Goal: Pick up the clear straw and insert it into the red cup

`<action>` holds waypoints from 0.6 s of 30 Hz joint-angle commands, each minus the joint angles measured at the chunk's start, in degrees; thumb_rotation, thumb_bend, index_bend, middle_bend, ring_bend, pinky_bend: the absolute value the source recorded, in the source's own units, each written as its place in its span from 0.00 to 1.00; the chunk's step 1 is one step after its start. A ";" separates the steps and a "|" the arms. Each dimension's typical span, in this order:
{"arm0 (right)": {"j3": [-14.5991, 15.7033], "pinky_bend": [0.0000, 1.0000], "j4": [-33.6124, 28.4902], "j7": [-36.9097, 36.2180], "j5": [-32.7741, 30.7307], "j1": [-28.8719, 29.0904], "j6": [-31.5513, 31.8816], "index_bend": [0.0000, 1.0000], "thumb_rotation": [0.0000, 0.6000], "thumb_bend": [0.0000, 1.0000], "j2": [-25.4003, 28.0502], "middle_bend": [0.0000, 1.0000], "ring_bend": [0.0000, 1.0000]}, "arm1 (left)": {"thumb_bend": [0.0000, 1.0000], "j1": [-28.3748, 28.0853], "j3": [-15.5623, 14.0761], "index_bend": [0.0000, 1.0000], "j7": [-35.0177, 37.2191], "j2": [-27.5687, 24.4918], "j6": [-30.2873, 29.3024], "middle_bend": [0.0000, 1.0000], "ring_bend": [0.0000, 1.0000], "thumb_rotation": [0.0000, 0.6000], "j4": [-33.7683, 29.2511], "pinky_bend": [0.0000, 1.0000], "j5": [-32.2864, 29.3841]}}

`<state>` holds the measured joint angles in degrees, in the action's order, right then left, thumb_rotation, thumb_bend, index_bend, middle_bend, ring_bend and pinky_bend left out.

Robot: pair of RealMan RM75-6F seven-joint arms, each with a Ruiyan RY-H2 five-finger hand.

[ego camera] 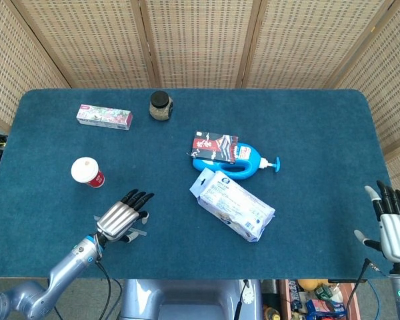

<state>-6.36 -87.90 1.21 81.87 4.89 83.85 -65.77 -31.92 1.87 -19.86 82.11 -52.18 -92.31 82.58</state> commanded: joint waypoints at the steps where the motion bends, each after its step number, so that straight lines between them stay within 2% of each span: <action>1: 0.05 0.00 0.00 0.00 -0.01 0.05 -0.13 0.00 1.00 0.00 0.00 0.00 0.00 | 0.30 -0.03 -0.42 0.47 -0.07 0.57 -0.05 0.00 0.00 1.00 0.50 0.00 -0.42; 9: 0.18 0.00 -0.14 -0.07 -0.06 0.17 -0.49 0.00 1.00 0.00 0.19 0.00 0.00 | 0.36 -0.58 -1.29 0.47 0.00 2.38 0.53 0.00 0.00 1.00 2.33 0.00 -1.53; 18: 0.23 0.00 -0.18 -0.48 -0.39 0.29 -1.05 0.00 1.00 0.00 0.35 0.00 0.00 | 0.36 -1.07 -1.95 0.47 -0.97 3.33 1.12 0.00 0.00 1.00 2.95 0.00 -3.05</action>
<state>-6.13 -88.05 0.76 81.49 5.18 82.82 -65.45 -32.90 0.08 -20.69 85.18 -51.31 -89.57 79.88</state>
